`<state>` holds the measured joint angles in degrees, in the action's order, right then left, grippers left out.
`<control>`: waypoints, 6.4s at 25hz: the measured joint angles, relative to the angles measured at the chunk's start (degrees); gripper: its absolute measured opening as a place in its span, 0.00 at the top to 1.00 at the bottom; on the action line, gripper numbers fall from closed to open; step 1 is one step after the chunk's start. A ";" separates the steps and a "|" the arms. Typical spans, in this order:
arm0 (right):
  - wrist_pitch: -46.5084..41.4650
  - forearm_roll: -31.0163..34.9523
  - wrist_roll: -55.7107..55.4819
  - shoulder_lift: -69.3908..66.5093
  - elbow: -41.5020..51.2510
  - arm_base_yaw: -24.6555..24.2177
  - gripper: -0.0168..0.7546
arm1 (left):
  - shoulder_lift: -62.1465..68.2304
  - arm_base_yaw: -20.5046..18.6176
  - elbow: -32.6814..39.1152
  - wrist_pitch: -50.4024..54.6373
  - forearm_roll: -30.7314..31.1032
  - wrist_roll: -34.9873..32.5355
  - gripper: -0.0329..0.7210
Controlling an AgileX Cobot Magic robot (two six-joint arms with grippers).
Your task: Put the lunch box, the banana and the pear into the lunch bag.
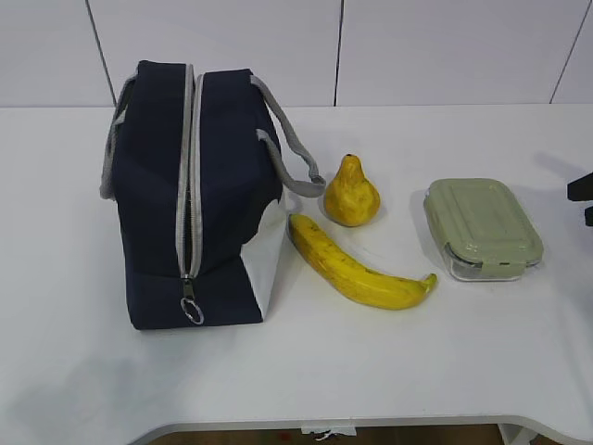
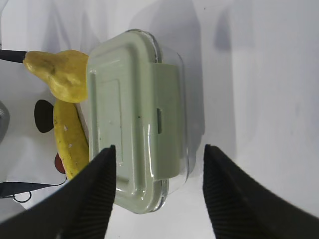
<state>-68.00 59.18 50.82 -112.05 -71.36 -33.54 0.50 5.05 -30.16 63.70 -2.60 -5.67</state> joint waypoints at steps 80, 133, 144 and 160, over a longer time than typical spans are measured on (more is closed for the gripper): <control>0.01 8.23 -0.39 -12.17 -3.26 7.79 0.45 | 0.00 0.00 0.00 0.00 0.00 0.00 0.64; -0.26 10.65 -20.58 12.19 -12.39 31.15 0.48 | 68.11 0.00 -32.32 -5.32 -34.84 -10.23 0.45; 3.27 12.14 -20.93 12.19 -13.80 38.40 0.48 | 88.15 0.00 -46.27 -2.68 -42.93 -15.22 0.45; 9.20 17.23 -20.96 9.39 -13.87 44.97 0.48 | 97.83 0.19 -48.51 0.53 -45.98 -17.87 0.64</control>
<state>-58.80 76.40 29.86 -102.66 -85.24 11.43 98.34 5.24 -78.67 64.23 -48.58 -23.54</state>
